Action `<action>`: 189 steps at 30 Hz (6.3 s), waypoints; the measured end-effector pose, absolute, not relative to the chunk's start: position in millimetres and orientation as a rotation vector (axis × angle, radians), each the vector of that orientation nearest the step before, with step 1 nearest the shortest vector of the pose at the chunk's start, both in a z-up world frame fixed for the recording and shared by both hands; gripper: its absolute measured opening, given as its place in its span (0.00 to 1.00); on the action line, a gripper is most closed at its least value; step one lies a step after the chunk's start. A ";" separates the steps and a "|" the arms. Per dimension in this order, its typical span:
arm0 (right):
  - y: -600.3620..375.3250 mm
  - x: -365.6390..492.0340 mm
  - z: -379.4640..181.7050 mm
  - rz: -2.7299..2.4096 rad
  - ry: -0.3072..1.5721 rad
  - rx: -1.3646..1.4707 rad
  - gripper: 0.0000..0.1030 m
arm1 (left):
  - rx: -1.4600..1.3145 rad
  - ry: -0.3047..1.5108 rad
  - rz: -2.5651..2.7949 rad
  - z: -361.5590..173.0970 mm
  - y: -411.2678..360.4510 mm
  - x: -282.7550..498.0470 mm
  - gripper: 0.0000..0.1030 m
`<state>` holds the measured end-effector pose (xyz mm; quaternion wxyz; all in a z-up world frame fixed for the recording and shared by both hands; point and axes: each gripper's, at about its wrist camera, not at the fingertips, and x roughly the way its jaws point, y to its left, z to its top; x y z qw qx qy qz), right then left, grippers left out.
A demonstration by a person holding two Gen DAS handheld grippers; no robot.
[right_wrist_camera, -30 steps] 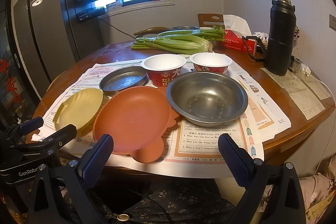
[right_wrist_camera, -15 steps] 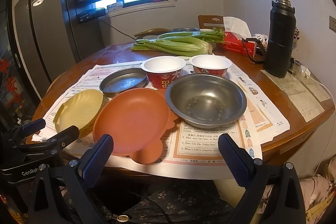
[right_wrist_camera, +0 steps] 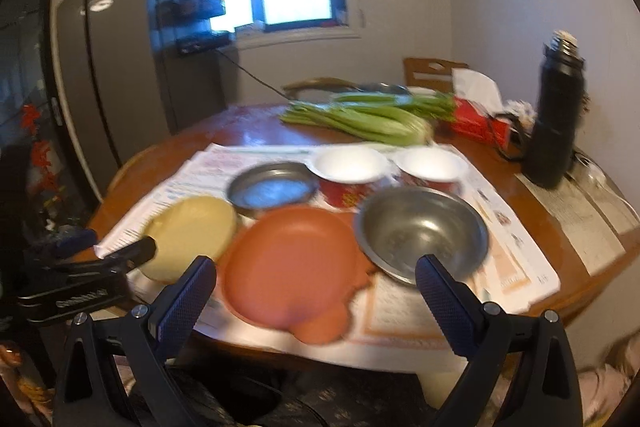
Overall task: Organize plates and bowls
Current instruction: 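Move the left tool to the yellow shell plate and grasp its rim, then lift the yellow shell plate with the left tool and lower it onto the worksheet, then open the left tool and withdraw from the yellow plate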
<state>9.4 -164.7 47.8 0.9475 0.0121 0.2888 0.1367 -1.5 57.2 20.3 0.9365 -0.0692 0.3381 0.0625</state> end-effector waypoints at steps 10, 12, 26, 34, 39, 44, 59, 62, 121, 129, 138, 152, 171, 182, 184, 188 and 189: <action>-114.6 38.7 51.8 0.455 0.624 -0.037 0.98 | -0.217 0.716 0.193 11.9 102.2 3.6 0.99; -108.1 44.9 50.4 0.465 0.623 -0.048 0.98 | -0.234 0.729 0.189 10.0 109.1 6.6 0.99; -55.4 90.8 17.8 0.546 0.720 -0.219 0.98 | -0.254 0.788 0.138 0.1 124.6 47.6 0.99; -35.8 114.3 -0.9 0.579 0.745 -0.297 0.97 | -0.255 0.840 0.136 -14.7 123.4 62.6 0.99; -30.4 122.1 -10.9 0.588 0.771 -0.300 0.95 | -0.242 0.858 0.135 -20.0 120.2 68.7 0.99; -27.0 128.6 -20.5 0.578 0.810 -0.309 0.92 | -0.183 0.864 0.165 -24.8 117.1 74.4 0.99; -13.5 127.5 -25.6 0.640 0.840 -0.305 0.71 | -0.238 0.907 0.080 -32.2 109.6 80.8 0.44; -11.9 122.5 -25.5 0.648 0.831 -0.307 0.71 | -0.209 0.911 0.078 -33.3 102.9 82.3 0.43; 32.5 171.6 -19.1 0.655 0.888 -0.122 0.71 | -0.177 0.889 0.145 -29.2 167.5 193.2 0.46; 32.6 173.8 -18.3 0.649 0.906 -0.102 0.71 | -0.180 0.896 0.151 -28.3 167.2 192.6 0.46; 24.7 172.1 -7.7 0.612 0.867 -0.098 0.71 | -0.195 0.872 0.180 -17.5 170.2 182.9 0.48; 5.2 163.1 18.9 0.600 0.810 -0.070 0.71 | -0.206 0.819 0.203 9.4 166.2 156.3 0.50; -46.9 131.1 49.9 0.525 0.727 -0.027 0.71 | -0.214 0.748 0.121 38.2 113.2 119.9 0.57; -91.6 112.5 53.1 0.476 0.714 0.023 0.71 | -0.169 0.748 0.062 38.5 69.2 107.3 0.57; -98.0 109.9 51.7 0.471 0.717 0.023 0.71 | -0.160 0.757 0.048 36.4 62.1 107.6 0.57; -108.0 100.7 46.6 0.465 0.731 0.031 0.71 | -0.152 0.755 0.047 33.9 53.1 106.0 0.57; -110.0 98.6 44.9 0.466 0.735 0.031 0.71 | -0.152 0.759 0.045 32.2 50.7 105.6 0.57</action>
